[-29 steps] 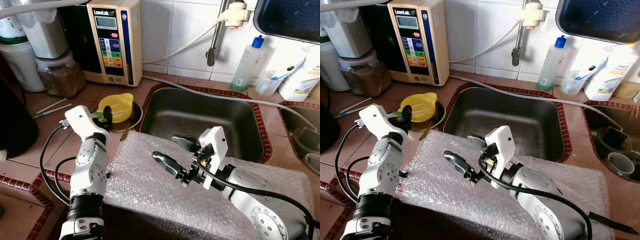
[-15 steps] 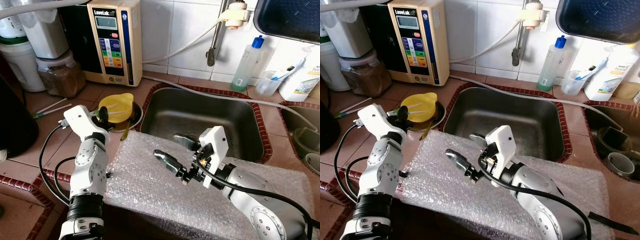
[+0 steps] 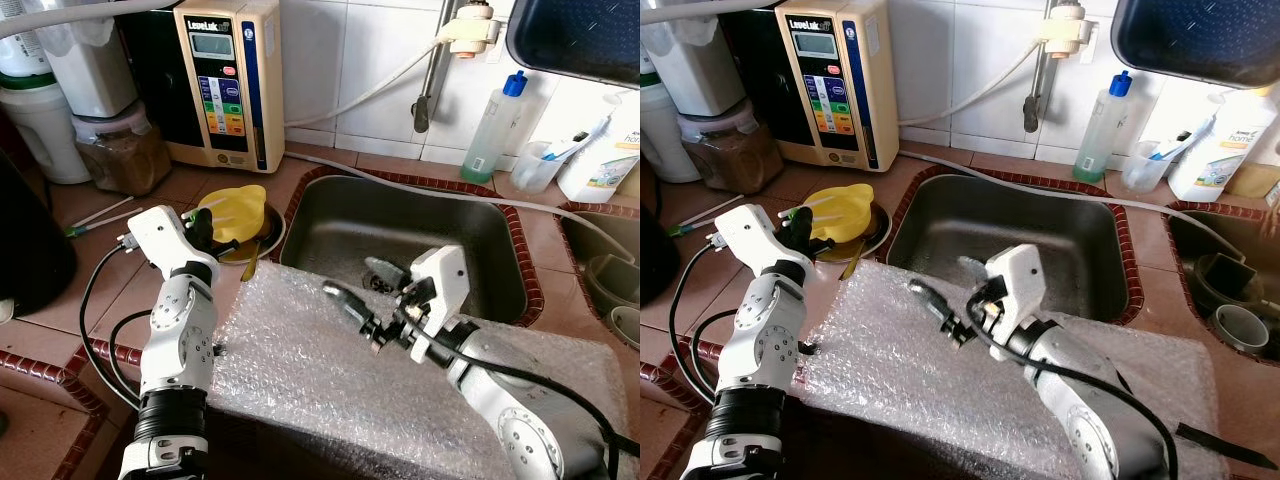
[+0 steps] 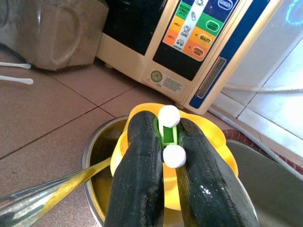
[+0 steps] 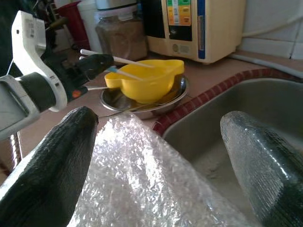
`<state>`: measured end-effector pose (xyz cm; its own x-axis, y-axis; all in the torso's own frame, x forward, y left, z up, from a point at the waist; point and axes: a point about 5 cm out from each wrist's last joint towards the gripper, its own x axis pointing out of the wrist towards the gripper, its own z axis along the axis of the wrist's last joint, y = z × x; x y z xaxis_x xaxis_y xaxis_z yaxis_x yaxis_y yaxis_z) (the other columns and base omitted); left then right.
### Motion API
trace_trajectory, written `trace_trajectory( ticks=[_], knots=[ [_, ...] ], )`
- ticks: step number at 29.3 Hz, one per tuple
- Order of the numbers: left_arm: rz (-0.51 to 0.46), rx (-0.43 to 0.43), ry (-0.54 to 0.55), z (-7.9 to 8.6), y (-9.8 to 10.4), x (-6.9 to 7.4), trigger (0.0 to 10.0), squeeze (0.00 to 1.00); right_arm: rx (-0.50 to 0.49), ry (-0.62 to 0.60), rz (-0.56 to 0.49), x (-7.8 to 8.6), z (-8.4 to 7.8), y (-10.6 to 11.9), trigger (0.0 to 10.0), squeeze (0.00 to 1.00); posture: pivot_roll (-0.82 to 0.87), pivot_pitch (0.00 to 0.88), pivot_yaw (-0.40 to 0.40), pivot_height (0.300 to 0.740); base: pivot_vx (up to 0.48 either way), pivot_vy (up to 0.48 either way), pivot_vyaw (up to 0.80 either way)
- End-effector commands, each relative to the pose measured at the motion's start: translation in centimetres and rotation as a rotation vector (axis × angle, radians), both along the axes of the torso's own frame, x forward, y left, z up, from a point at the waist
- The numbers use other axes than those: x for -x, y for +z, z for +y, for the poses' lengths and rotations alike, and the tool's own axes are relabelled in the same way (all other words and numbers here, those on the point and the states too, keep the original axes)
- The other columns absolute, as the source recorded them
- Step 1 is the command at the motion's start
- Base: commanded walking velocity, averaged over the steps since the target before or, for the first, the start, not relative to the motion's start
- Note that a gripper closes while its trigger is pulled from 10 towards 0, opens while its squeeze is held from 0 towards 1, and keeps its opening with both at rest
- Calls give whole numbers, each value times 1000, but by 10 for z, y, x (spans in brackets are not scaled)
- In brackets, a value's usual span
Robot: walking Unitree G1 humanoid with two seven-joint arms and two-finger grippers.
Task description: Kitchen organization
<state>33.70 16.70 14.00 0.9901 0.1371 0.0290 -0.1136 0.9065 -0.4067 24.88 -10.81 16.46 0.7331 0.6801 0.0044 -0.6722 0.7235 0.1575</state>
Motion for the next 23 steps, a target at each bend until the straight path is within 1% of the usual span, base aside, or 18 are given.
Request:
trace_trajectory(
  ticks=[1,10,13,14,15,16,17,18,19,22,23],
  knots=[
    [-29,-21,-4,-1,6,1,0,0,6,-23,-16,-3,-3,2,10000,0,-23,0,16,740,0,0,0],
    [-85,4,8,7,14,7,0,0,7,-36,-16,-5,-3,1,10000,0,-19,0,14,740,0,0,0],
    [-147,36,-36,3,27,7,0,0,6,-38,-17,-6,-4,1,10000,0,-19,0,12,740,0,0,0],
    [-147,36,-36,3,27,7,0,0,6,-38,-17,-6,-4,1,10000,0,-19,0,12,740,0,0,0],
    [-174,53,-56,1,33,7,0,0,6,-39,-18,-6,-4,1,10000,0,-18,0,11,740,0,0,0],
    [-226,116,-114,-5,45,7,0,0,4,-40,-18,-7,-4,1,10000,0,-16,0,9,740,0,0,0],
    [-226,116,-114,-5,45,7,0,0,4,-40,-18,-7,-4,1,10000,0,-16,0,9,740,0,0,0],
    [-250,145,-141,-8,52,7,0,0,4,-40,-18,-7,-4,1,10000,0,-15,0,9,740,0,0,0],
    [-285,196,-209,-16,62,7,0,0,5,-39,-19,-8,-4,1,10000,0,-13,0,7,740,0,0,0],
    [-304,228,-267,-23,69,7,0,0,8,-47,-21,-10,-4,0,10000,0,-12,0,6,740,0,0,0],
    [-310,273,-320,-29,72,8,0,0,5,-65,-23,-13,-5,1,10000,0,-12,0,6,740,0,0,0]
  ],
)
